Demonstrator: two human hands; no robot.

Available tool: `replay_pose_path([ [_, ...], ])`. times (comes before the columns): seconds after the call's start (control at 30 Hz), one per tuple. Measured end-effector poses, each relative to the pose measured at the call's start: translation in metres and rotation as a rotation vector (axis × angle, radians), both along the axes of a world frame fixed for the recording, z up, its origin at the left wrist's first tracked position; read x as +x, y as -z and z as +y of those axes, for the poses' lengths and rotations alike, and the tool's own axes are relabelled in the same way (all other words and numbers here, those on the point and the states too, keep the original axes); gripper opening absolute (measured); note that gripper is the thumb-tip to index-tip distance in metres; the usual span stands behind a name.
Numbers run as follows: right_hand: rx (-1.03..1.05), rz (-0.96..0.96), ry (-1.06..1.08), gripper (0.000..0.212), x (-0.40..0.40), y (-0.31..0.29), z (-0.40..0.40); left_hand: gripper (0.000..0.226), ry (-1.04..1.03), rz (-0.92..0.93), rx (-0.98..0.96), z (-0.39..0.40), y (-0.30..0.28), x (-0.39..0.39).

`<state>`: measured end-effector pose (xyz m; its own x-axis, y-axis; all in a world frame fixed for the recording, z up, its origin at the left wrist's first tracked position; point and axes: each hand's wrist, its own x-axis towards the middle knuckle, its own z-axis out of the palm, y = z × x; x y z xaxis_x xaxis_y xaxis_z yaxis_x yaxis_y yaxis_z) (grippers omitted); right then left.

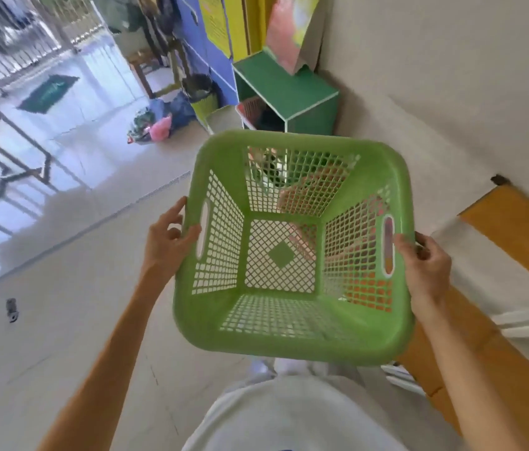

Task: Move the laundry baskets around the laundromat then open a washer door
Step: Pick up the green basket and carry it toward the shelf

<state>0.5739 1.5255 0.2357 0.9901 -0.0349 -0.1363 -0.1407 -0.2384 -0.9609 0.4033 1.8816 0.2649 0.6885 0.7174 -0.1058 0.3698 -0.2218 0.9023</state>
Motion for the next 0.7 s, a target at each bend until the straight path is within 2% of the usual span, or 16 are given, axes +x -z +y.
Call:
replay_pose_path([
  [0.23,0.061,0.056,0.424,0.007,0.068,0.039,0.009,0.066,0.386,0.084,0.16,0.058,0.026,0.233],
  [0.4,0.041,0.089,0.601,0.02,0.134,0.063,0.03,0.074,0.628,0.147,0.192,0.064,0.041,0.366],
  [0.5,0.017,0.111,0.693,0.036,0.167,0.082,0.047,0.078,0.683,0.213,0.174,0.068,0.061,0.433],
  [0.7,-0.09,0.269,0.762,0.037,0.209,0.134,0.085,0.081,0.739,0.329,0.205,0.077,0.126,0.511],
])
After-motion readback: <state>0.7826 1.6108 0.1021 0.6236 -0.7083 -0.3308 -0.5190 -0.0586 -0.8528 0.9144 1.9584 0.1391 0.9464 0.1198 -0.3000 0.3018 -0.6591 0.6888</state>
